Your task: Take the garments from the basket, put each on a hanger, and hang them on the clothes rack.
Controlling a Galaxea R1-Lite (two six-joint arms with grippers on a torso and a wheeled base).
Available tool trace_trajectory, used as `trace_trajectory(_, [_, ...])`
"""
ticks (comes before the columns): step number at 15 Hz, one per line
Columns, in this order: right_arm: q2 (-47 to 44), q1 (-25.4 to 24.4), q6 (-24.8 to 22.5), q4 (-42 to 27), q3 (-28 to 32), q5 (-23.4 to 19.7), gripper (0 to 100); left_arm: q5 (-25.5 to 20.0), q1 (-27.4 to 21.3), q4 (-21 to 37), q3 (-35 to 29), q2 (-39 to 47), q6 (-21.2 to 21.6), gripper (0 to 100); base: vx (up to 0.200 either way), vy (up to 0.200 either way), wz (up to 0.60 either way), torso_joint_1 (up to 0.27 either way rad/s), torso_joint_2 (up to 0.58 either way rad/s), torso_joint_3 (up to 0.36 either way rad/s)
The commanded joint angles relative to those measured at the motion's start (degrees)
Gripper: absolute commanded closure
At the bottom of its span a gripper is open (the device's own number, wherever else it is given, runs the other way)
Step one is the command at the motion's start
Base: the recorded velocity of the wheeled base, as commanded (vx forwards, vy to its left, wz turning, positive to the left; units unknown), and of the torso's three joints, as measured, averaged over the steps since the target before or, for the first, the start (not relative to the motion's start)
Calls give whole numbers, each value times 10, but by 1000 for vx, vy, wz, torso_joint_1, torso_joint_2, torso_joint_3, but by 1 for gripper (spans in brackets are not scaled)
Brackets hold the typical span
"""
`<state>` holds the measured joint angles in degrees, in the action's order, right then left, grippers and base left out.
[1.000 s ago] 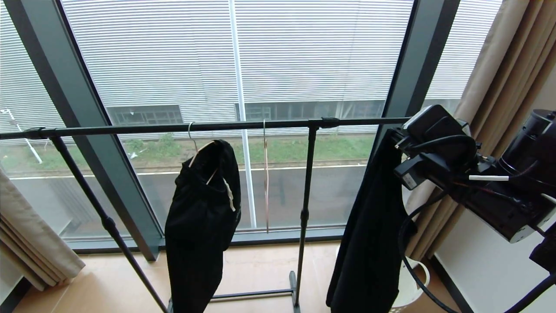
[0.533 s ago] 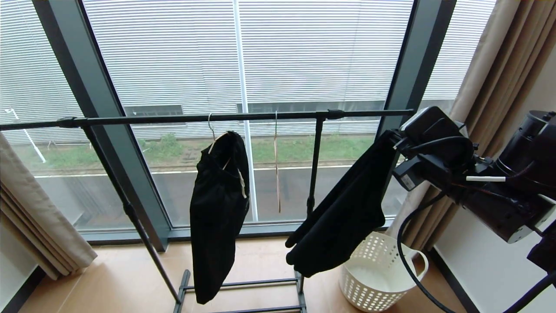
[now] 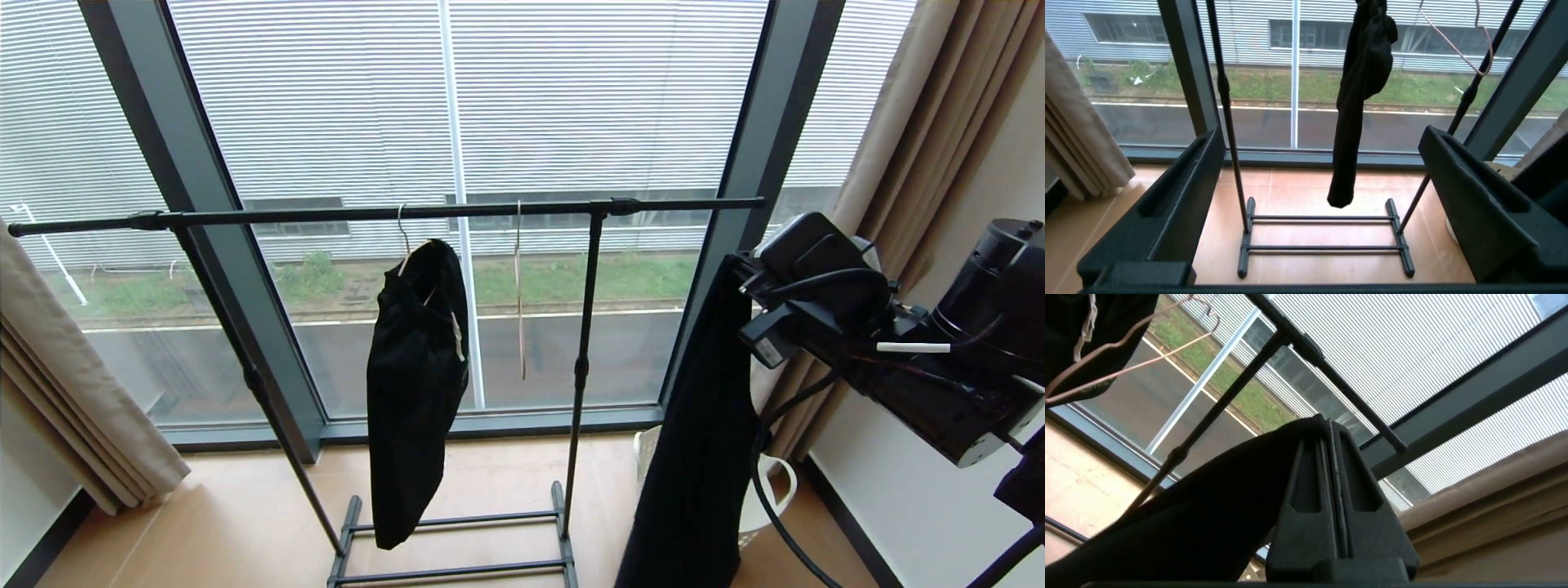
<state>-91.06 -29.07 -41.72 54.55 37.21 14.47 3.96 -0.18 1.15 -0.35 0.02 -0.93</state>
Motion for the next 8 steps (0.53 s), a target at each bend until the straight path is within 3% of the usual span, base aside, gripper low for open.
trace_trajectory(1, [-3,0,0,-1,-14,0,100,1,0,0,0,0,0,0,0,0,0,0,0,0])
trace_trajectory(6, [-36,-4,0,-7,-32,-1,100,-11,-3,3,0,5,29,0,0,0,0,0,0,0])
trace_trajectory(7, [-34,-4,1,-25,-16,0,100,-12,2,5,-2,32,29,0,0,0,0,0,0,0])
trace_trajectory(8, [-25,0,5,-86,9,0,100,-14,2,10,-3,79,29,0,0,0,0,0,0,0])
